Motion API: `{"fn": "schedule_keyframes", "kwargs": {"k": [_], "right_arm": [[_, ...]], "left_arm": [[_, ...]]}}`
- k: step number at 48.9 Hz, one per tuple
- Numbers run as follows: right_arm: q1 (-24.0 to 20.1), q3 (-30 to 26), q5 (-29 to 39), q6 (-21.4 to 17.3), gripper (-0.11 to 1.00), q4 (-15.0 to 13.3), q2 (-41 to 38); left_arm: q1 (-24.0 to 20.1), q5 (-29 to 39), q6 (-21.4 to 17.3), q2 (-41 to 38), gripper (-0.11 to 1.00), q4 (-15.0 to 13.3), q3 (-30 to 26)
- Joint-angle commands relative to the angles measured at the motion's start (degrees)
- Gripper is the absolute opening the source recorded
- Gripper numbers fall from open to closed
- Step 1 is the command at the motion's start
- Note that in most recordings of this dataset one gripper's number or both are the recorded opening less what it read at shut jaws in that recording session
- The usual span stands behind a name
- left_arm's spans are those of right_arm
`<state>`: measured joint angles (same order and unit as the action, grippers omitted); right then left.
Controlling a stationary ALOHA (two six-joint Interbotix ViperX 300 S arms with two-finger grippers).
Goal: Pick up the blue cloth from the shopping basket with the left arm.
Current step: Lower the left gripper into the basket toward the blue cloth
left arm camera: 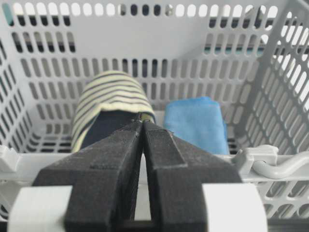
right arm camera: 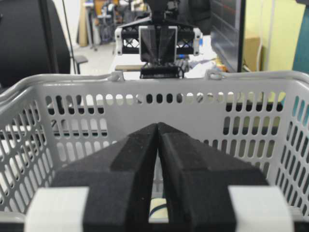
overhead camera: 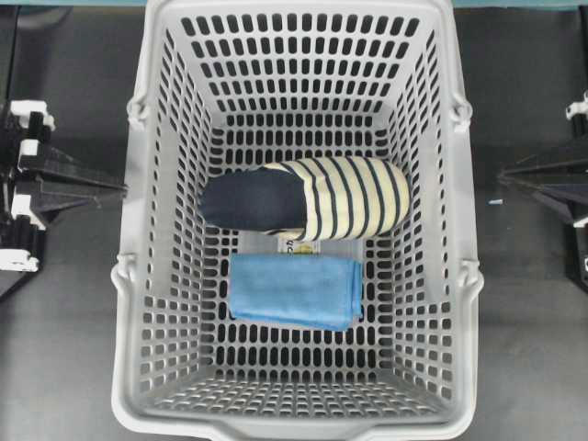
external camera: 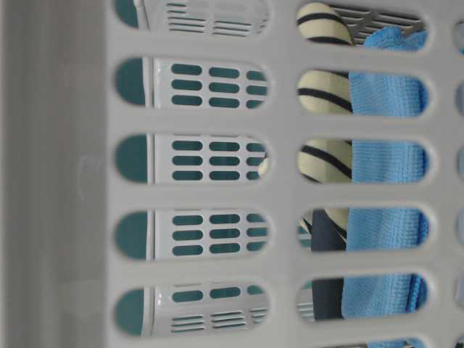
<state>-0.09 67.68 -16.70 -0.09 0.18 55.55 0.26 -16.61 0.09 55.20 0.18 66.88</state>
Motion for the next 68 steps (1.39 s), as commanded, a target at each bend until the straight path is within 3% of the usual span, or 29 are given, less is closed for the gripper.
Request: {"fn": "schedule_keyframes", "kwargs": {"k": [1,7,21,49,55,60,68], "right_arm": [[0.00,-0.79,-0.18,-0.35,0.01,0.26,-0.79],[0.00,-0.88,1.58,-0.35,0.00,0.35,-0.53],[0.00,-1.14,4.92,-0.26,0.00,0.35,1.41],[0.00,-1.23,7.47,-0.35,0.00,0.35,2.81],[0.00,-1.23,7.73,-0.26,0.00,0.35,2.99],[0.00,-1.23,7.73,-0.26,0.00,0.35,2.99],[-0.09,-1.23,7.73,-0.26,0.00,0.35,3.08]], "left_arm": [[1.49,3.52,1.76,-0.26,0.06,2.29,-3.69],[2.55,14.41,4.31,-1.41,0.00,2.29,-9.76],[2.72,38.23,3.96,-10.72,0.00,2.37,-27.25],[5.19,63.02,4.57,-41.66,0.00,2.37,-55.63],[5.80,65.57,4.04,-46.76,0.01,2.37,-58.71],[6.06,64.95,4.83,-49.66,0.18,2.37,-59.33],[6.68,64.95,5.01,-53.35,0.68,2.37,-60.47]]}}
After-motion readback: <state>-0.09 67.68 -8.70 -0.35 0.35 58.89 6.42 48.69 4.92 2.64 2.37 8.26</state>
